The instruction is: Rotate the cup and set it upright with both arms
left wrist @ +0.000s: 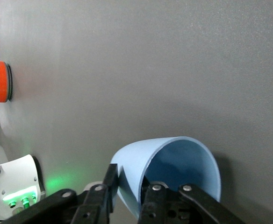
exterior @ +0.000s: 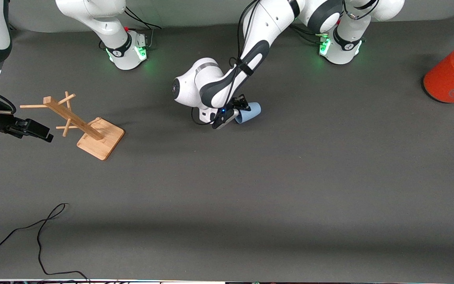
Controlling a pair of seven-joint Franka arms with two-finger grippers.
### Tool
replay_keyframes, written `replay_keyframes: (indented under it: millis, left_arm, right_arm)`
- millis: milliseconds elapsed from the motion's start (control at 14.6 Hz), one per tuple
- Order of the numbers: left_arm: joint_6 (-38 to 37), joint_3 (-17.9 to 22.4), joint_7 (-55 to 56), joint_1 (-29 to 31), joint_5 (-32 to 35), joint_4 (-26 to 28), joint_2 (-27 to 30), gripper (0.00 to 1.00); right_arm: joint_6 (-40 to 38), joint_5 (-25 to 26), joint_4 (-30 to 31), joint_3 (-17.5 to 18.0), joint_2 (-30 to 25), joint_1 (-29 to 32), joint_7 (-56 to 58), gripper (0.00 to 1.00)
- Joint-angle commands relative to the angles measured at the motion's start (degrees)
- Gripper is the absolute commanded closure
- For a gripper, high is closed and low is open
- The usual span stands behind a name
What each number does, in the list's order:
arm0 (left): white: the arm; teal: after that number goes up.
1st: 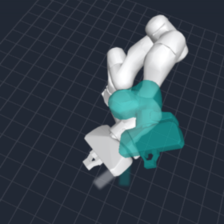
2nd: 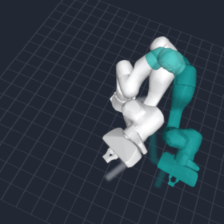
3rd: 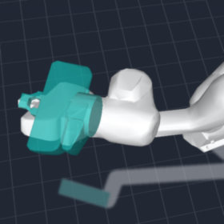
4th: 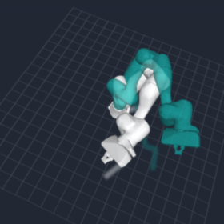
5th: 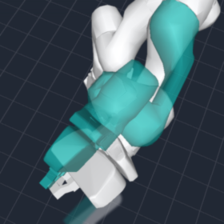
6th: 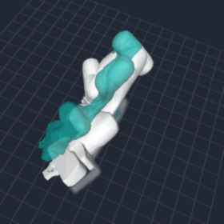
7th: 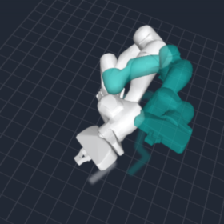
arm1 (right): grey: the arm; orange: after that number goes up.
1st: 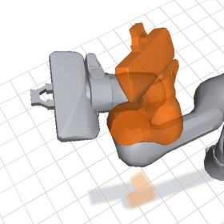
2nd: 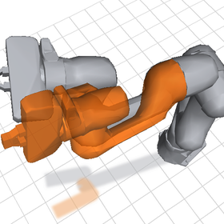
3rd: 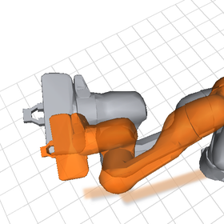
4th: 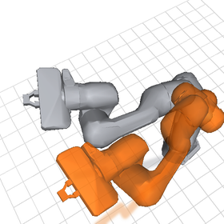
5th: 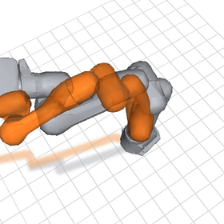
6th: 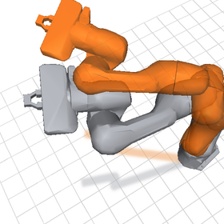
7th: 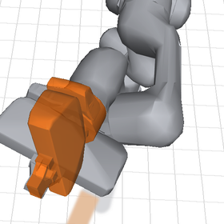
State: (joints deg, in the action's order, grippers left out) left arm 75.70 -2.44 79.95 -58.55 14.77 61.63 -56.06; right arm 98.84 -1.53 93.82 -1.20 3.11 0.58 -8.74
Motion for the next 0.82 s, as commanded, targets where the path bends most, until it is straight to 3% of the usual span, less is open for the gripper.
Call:
replay_keyframes:
  millis: [0,480,754]
  left_arm:
    - [0.77,0.68,0.56,-0.60,-0.18,-0.01,0.86,1.00]
    - [0.16,0.42,-0.15,2.20,-0.35,-1.68,3.84,1.00]
    - [0.68,0.77,-5.84,8.78,-5.96,-1.25,14.18,1.00]
  right_arm:
    - [1.35,-0.05,0.92,-0.47,-0.48,-0.14,1.36,0.00]
    - [2.76,0.04,2.51,-0.47,-0.56,-0.05,1.36,0.00]
    - [2.76,0.04,2.42,-0.47,-0.65,-0.22,1.36,0.00]
